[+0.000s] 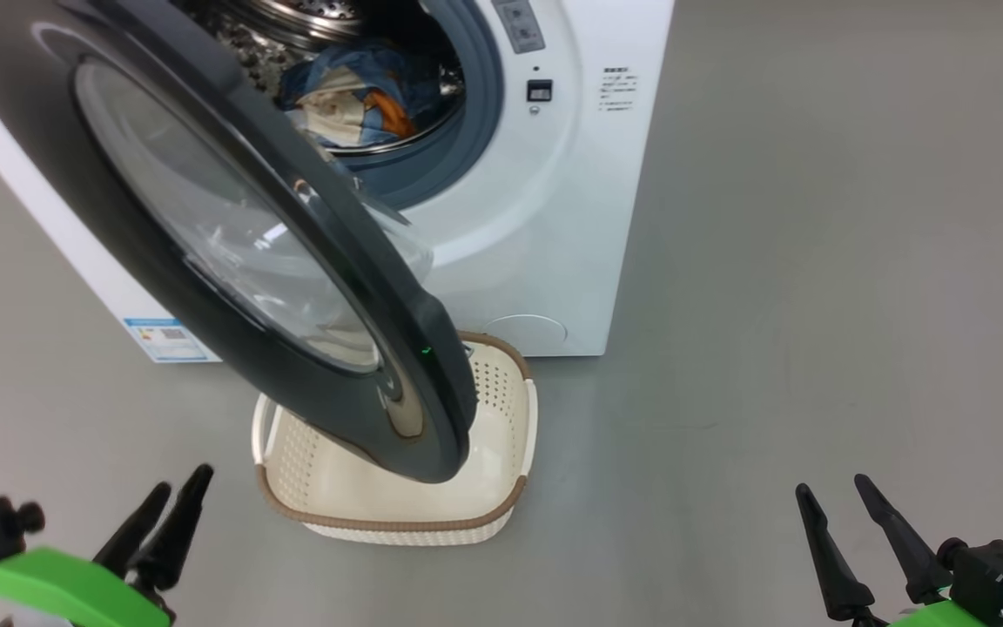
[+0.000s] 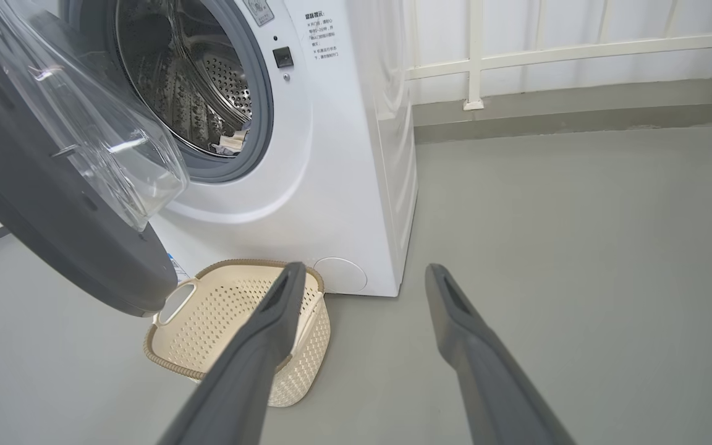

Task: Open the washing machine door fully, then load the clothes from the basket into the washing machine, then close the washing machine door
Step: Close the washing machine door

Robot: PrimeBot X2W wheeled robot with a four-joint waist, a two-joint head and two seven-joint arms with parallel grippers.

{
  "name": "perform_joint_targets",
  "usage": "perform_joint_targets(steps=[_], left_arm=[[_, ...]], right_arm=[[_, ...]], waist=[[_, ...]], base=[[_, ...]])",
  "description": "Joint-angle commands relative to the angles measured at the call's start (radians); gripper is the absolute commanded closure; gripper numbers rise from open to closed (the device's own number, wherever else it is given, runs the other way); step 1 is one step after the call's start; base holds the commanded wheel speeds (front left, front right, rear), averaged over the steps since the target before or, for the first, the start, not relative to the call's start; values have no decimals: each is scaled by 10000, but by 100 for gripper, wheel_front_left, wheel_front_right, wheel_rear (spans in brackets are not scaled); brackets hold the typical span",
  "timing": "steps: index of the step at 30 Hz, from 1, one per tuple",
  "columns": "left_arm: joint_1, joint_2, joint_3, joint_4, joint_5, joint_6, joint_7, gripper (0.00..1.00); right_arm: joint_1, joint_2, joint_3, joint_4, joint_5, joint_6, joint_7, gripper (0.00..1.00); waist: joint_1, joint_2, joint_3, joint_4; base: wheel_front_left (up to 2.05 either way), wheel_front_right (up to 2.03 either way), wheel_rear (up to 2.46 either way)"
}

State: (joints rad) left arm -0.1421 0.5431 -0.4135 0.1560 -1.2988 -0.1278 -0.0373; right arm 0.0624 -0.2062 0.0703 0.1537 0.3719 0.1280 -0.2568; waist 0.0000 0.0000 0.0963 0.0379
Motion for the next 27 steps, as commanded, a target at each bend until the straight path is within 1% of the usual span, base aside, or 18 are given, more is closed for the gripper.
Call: perform_joint_targets(steps=[1, 5, 6, 8, 10, 12, 14, 15, 18, 19, 20, 21, 22, 27], left_arm=[[-257, 495, 153, 22, 191, -29, -542, 0], [-285, 726, -619, 714, 691, -29, -1803, 0], [-298, 686, -680, 864, 675, -29, -1977, 0], [-333, 734, -884, 1171, 1030, -29, -2162, 0], [-354, 606, -835, 1426, 1329, -29, -2227, 0], [-347, 397, -323, 1546, 2024, -29, -2237, 0], [-211, 183, 206, 1655, 3150, -29, -2240, 0], [-103, 28, 460, 1702, 3769, -29, -2240, 0], [256, -580, 1130, 1663, 5095, -29, -2242, 0], [373, -777, 1314, 1627, 5428, -29, -2242, 0], [373, -777, 1314, 1627, 5428, -29, -2242, 0], [566, -1118, 1658, 1528, 6021, -29, -2243, 0], [566, -1118, 1658, 1528, 6021, -29, -2243, 0], [931, -1857, 2563, 1179, 7284, -29, -2243, 0]], right_arm=[[-19, -189, 140, -234, 2, 27, -49, 0], [3, -188, 117, -214, 15, 27, -49, 0], [10, -181, 104, -212, 12, 27, -49, 0], [22, -152, 72, -225, -4, 27, -49, 0], [25, -138, 35, -230, -14, 27, -49, 0], [14, -120, -4, -242, -27, 27, -49, 0], [6, -117, -47, -259, -27, 27, -49, 0], [1, -121, -56, -262, -23, 27, -49, 0], [-2, -109, -106, -278, -29, 27, -49, 0], [-3, -108, -125, -286, -29, 27, -49, 0], [-3, -108, -125, -286, -29, 27, -49, 0], [-8, -105, -160, -300, -30, 27, -49, 0], [-8, -105, -160, -300, -30, 27, -49, 0], [-22, -107, -239, -310, -29, 27, -49, 0]], waist=[[0, 0, -11, -129], [0, 0, -43, -324], [0, 0, -50, -369], [0, 0, -59, -458], [0, 0, -57, -519], [0, 0, -47, -577], [0, 0, -36, -626], [0, 0, -39, -647], [0, 0, -31, -689], [0, 0, -23, -694], [0, 0, -23, -694], [0, 0, -9, -691], [0, 0, -9, -691], [0, 0, 7, -649]], base=[[0, 0, 0], [0, 0, 0], [0, 0, 0], [0, 0, 0], [0, 0, 0], [0, 0, 0], [0, 0, 0], [0, 0, 0], [0, 0, 0], [0, 0, 0], [0, 0, 0], [0, 0, 0], [0, 0, 0], [0, 0, 0]])
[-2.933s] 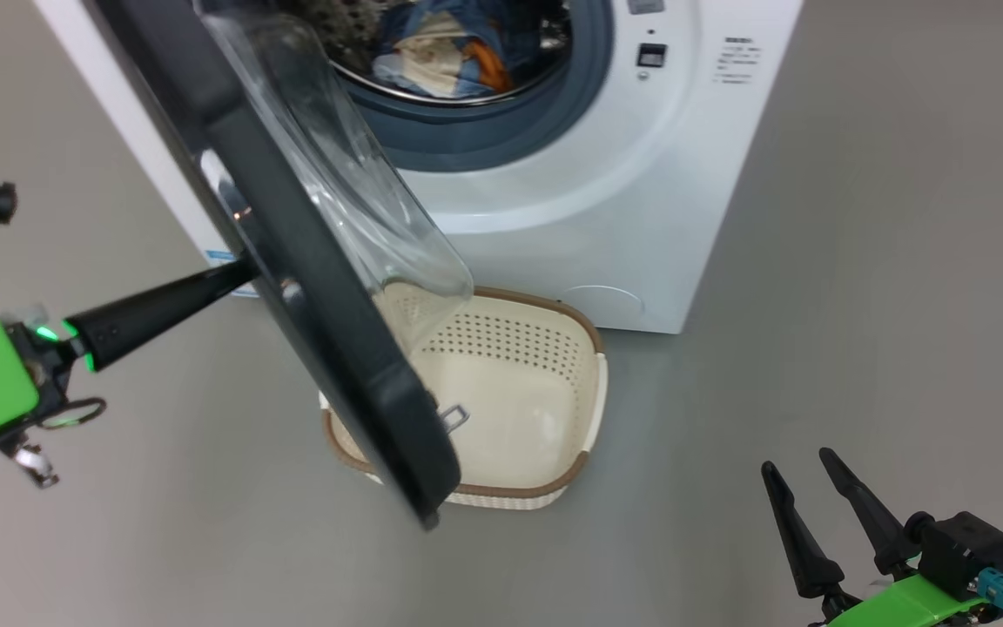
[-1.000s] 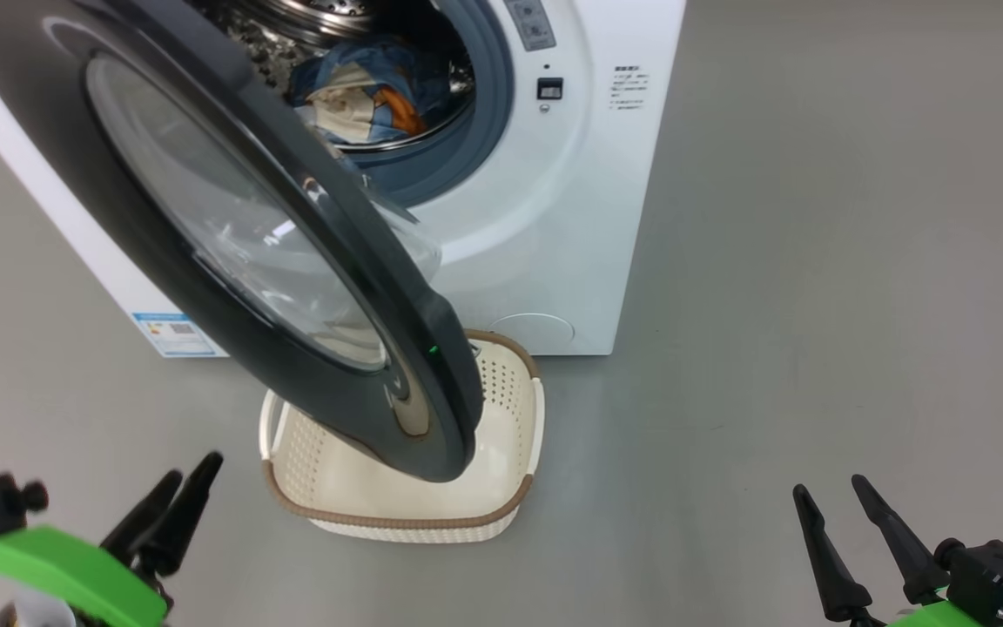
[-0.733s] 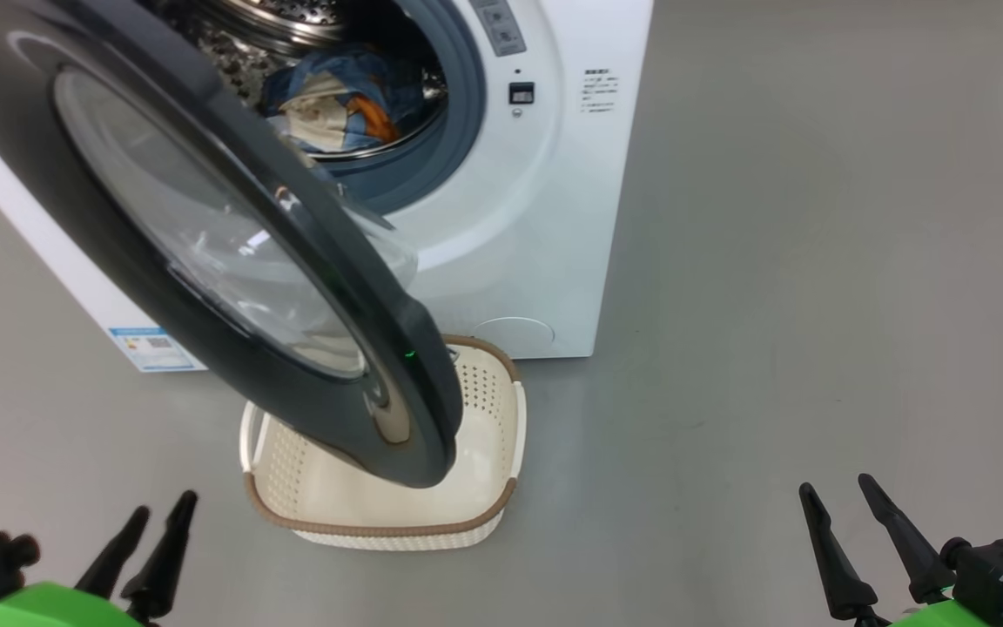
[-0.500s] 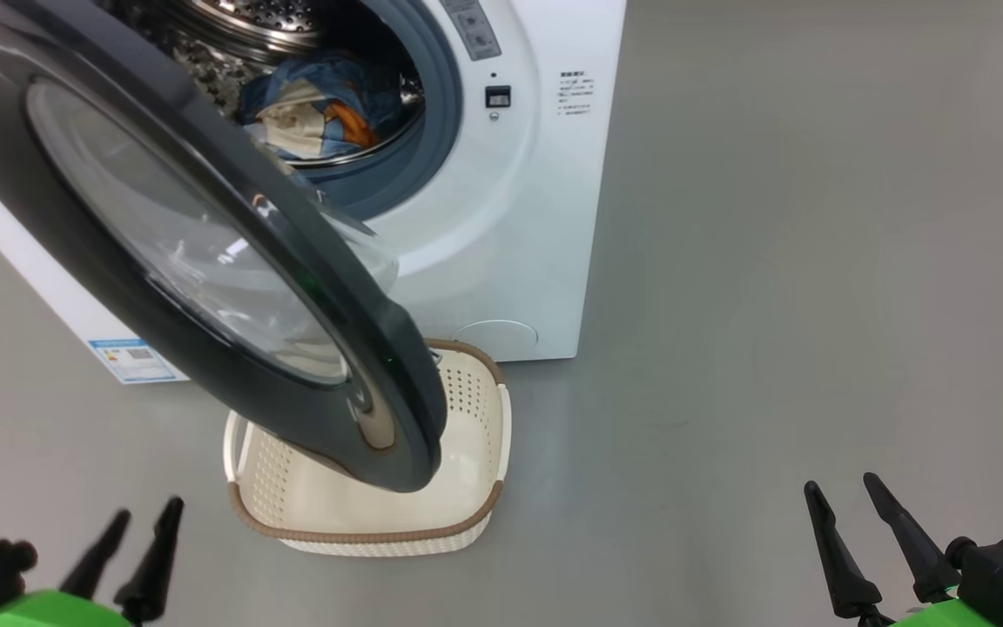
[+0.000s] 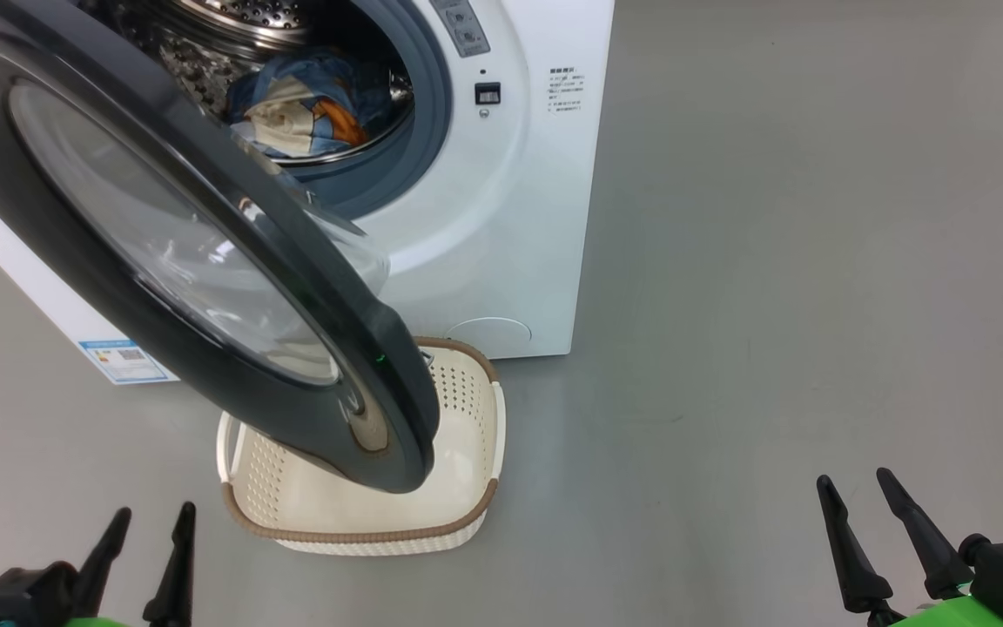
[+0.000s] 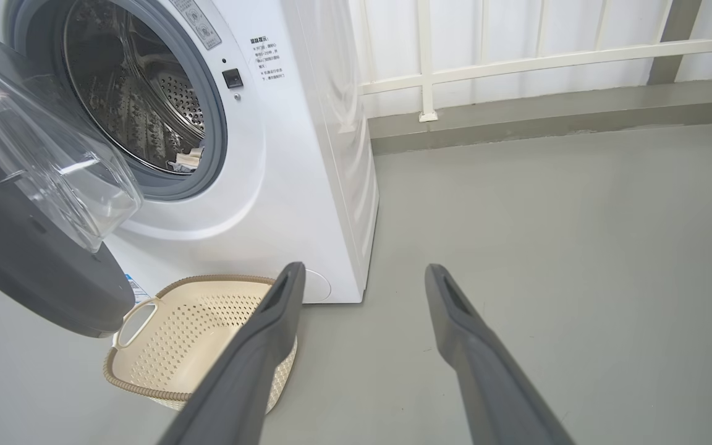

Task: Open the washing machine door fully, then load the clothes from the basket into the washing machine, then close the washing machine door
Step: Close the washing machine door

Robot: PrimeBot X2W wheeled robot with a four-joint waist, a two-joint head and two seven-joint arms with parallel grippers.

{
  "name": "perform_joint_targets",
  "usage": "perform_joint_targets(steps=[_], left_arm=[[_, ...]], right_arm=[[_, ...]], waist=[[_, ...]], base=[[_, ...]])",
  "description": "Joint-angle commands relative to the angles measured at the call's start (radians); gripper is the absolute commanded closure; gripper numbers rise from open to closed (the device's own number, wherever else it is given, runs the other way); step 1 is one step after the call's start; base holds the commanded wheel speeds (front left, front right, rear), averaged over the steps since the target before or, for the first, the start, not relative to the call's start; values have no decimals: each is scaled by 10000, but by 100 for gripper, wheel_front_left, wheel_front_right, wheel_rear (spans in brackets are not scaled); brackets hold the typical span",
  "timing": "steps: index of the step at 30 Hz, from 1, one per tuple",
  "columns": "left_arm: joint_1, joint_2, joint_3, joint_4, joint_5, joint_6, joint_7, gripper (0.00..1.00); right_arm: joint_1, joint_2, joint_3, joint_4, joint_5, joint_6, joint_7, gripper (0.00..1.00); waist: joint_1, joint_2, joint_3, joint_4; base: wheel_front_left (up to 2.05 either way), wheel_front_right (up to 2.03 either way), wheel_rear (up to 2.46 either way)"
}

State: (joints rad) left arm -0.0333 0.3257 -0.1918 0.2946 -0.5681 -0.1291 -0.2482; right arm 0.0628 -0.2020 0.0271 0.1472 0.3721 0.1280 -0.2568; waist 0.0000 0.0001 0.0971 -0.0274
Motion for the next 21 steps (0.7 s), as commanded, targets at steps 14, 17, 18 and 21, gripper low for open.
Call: perform_joint_targets(steps=[14, 17, 18, 21], left_arm=[[482, -1037, 1869, -941, 1740, -15, -135, 0], [442, -1065, 1883, -953, 1753, -15, -135, 0], [421, -1066, 1884, -976, 1762, -15, -135, 0], [383, -1088, 1883, -1013, 1762, -15, -135, 0]], right_arm=[[-77, -99, 227, -186, -46, 27, -49, 0], [-110, -104, 238, -184, -40, 27, -49, 0], [-121, -101, 241, -188, -44, 27, -49, 0], [-169, -108, 281, -184, -37, 27, -49, 0]], waist=[[0, -1, -32, 85], [0, -1, -10, 114], [0, -1, -8, 125], [0, -1, -19, 164]], base=[[0, 0, 0], [0, 0, 0], [0, 0, 0], [0, 0, 0]])
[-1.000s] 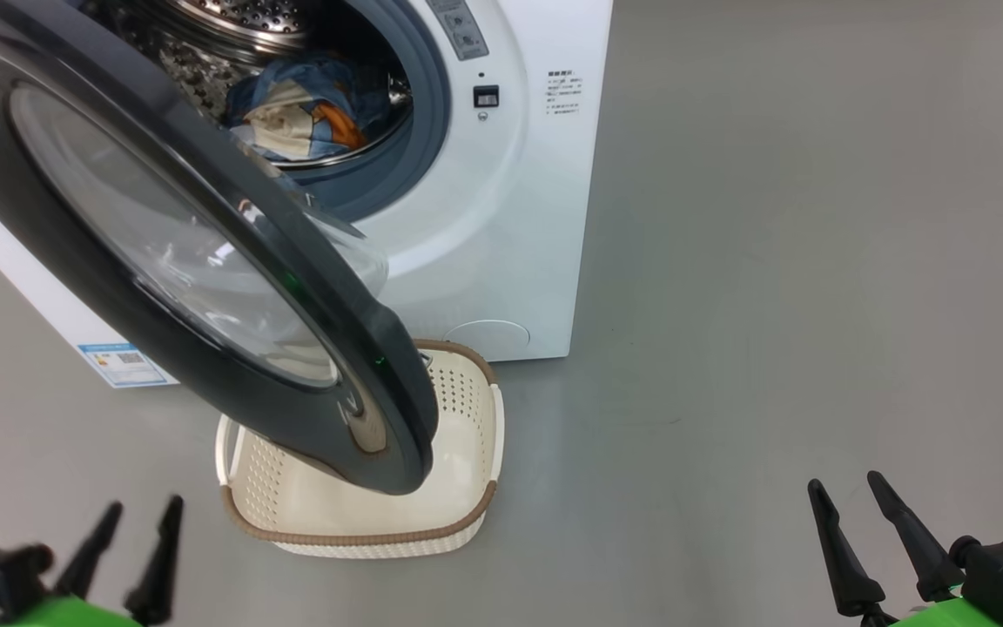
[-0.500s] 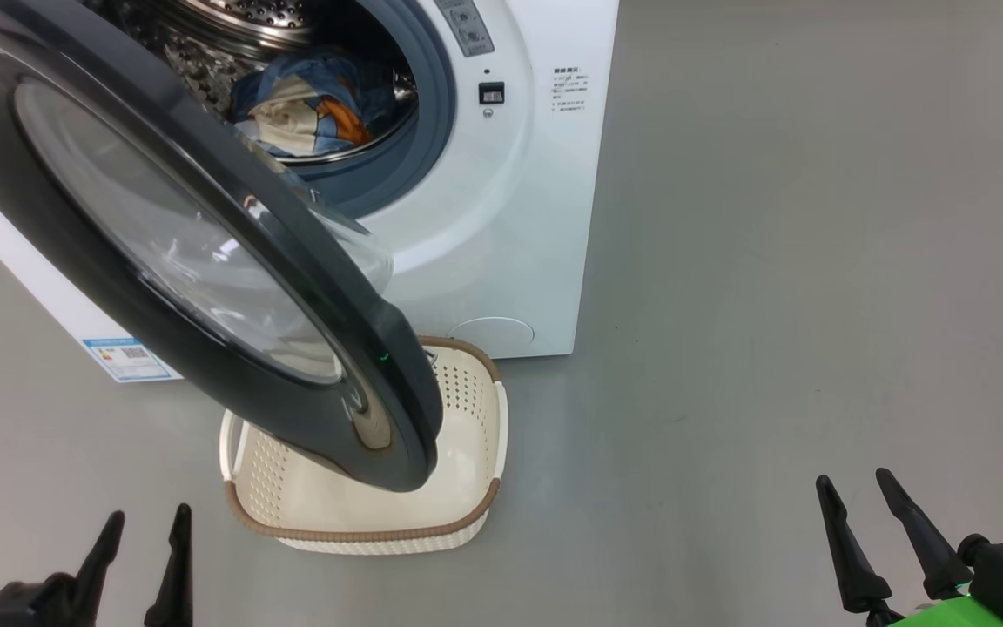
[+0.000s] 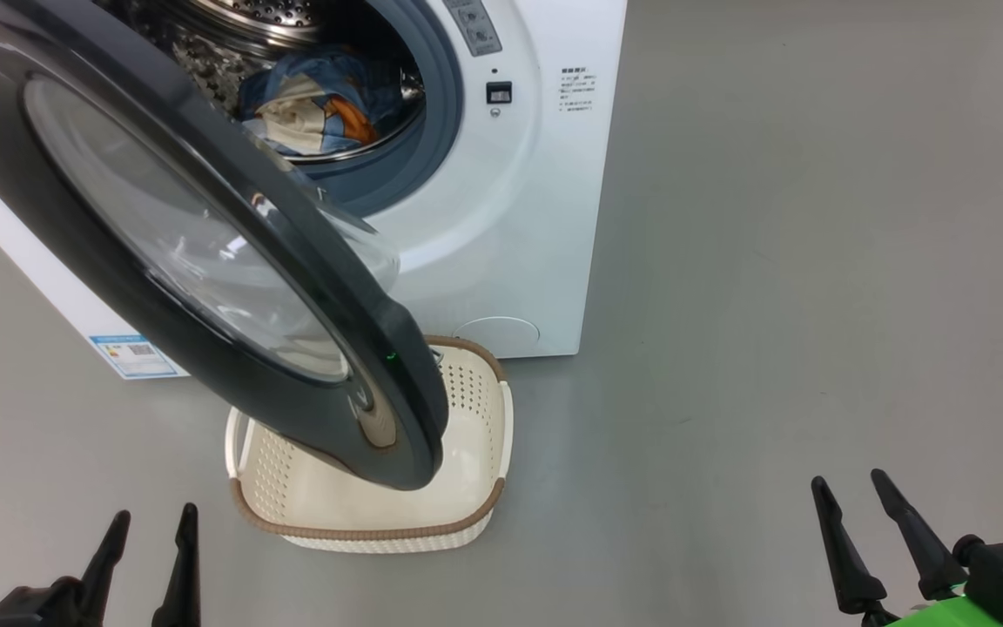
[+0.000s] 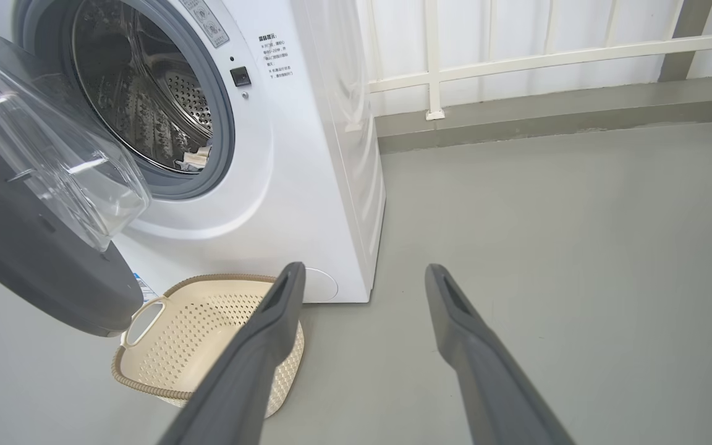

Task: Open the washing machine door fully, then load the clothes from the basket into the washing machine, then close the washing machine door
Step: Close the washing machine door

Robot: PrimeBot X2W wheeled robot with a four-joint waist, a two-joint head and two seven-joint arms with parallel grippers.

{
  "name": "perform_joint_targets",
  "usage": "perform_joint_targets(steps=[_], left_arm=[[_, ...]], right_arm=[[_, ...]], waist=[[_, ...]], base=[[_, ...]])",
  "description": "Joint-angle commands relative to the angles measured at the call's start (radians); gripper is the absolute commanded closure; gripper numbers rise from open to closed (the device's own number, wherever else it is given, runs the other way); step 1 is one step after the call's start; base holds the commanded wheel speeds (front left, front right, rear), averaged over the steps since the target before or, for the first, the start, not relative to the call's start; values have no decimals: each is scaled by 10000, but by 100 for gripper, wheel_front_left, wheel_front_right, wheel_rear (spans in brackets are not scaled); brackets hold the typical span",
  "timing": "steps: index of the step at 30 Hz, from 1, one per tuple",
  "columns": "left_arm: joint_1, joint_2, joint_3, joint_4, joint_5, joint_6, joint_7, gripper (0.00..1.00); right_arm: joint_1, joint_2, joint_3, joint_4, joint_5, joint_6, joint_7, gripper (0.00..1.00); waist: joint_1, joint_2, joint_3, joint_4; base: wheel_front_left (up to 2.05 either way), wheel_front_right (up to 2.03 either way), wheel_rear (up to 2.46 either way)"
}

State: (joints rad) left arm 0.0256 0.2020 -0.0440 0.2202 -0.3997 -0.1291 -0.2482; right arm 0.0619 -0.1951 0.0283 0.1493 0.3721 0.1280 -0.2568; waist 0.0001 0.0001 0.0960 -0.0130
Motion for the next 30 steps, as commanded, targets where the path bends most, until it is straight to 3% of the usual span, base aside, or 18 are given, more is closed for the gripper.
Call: perform_joint_targets(steps=[1, 2, 3, 4, 5, 20, 30], left_arm=[[-220, 138, 410, -287, 76, -15, -135, 0], [-231, 125, 411, -299, 75, -15, -135, 0], [-244, 110, 407, -313, 71, -15, -135, 0], [-259, 95, 396, -334, 69, -15, -135, 0], [-273, 81, 386, -361, 72, -15, -135, 0], [-244, -194, 302, -717, 187, -15, -135, 0], [-123, -406, -32, -1064, 256, -15, -135, 0]], right_arm=[[-182, -166, 313, -207, -16, 27, -49, 5], [-207, -166, 345, -201, -5, 27, -49, 51], [-243, -163, 383, -202, 13, 27, -49, 64], [-292, -160, 440, -212, 37, 27, -49, 91], [-352, -157, 505, -223, 60, 27, -49, 100], [-2614, 144, 1906, -657, 488, 27, -49, 100], [-4870, 729, 3718, -2222, 1096, 27, -49, 100]], waist=[[-1, -1, -14, 39], [-1, -1, -22, 59], [-1, -1, -29, 84], [-1, -1, -39, 111], [-1, -1, -47, 143], [-1, -1, -431, 826], [-1, -1, -753, 1589]], base=[[0, 0, 0], [0, 0, 0], [0, 0, 0], [0, 0, 0], [0, 0, 0], [0, 0, 0], [0, 0, 0]])
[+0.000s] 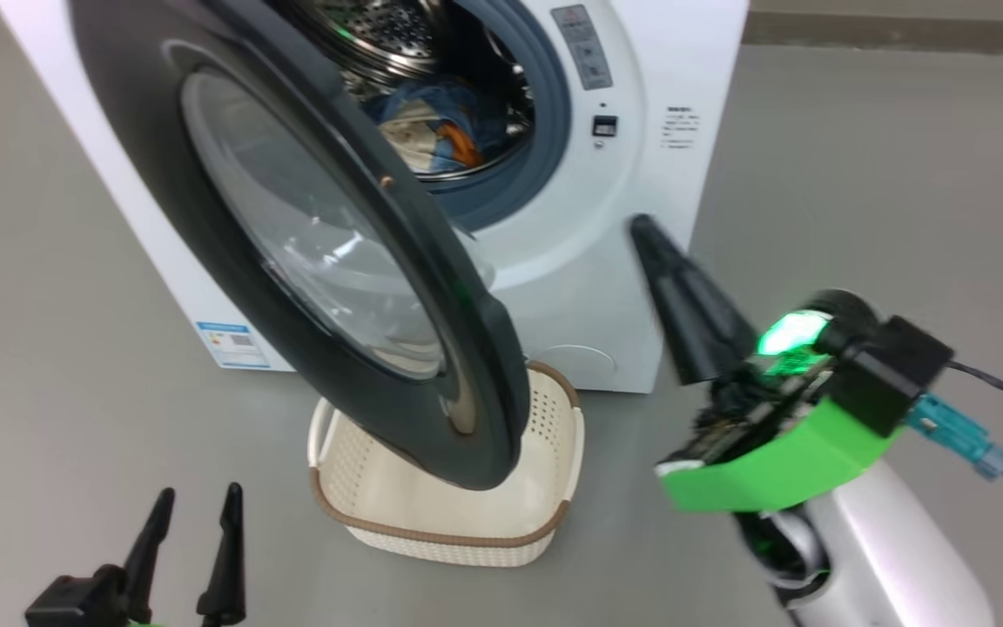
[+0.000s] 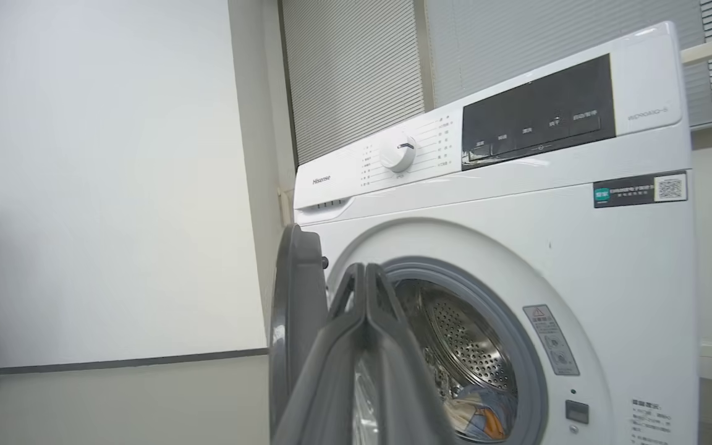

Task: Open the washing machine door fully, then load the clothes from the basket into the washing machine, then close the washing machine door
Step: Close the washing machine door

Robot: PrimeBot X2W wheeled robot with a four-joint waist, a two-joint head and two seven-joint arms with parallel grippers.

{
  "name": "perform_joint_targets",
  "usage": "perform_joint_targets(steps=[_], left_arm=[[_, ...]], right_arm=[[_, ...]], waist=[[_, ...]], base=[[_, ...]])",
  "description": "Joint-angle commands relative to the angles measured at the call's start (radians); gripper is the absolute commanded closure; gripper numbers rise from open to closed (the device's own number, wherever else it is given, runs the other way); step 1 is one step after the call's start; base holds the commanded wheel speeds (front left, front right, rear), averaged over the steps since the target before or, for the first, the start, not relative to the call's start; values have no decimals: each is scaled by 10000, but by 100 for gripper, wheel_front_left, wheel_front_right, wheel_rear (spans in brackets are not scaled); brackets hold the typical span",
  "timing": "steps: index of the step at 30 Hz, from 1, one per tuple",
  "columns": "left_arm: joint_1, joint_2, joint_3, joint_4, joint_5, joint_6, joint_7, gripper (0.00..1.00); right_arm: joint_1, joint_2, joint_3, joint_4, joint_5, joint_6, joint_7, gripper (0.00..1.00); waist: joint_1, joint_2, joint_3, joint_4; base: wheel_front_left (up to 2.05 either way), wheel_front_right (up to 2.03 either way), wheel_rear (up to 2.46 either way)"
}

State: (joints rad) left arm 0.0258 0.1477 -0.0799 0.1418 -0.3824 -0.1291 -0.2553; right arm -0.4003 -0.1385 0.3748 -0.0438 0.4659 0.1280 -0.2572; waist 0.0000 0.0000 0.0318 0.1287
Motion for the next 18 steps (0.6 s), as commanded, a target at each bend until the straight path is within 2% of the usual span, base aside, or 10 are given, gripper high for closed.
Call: perform_joint_targets(steps=[1, 7, 12, 18], left_arm=[[-109, 123, 299, -294, 82, -15, -64, 0], [-17, 43, 192, -342, 55, -15, -64, 0], [-23, -53, 93, -348, 11, -15, -64, 0], [-112, -170, -10, -306, -55, -15, -64, 0]], right_arm=[[-329, 200, 498, -416, 240, 27, -46, 100], [-428, 252, 2134, -418, 590, 27, -46, 100], [-156, 172, 3331, 474, 844, 27, -46, 100], [229, 144, 4212, 1796, 1187, 27, -46, 100]], waist=[[0, 0, -129, 232], [0, 0, -158, 511], [0, 0, -55, 706], [0, 0, 165, 864]], base=[[0, 0, 0], [0, 0, 0], [0, 0, 0], [0, 0, 0]])
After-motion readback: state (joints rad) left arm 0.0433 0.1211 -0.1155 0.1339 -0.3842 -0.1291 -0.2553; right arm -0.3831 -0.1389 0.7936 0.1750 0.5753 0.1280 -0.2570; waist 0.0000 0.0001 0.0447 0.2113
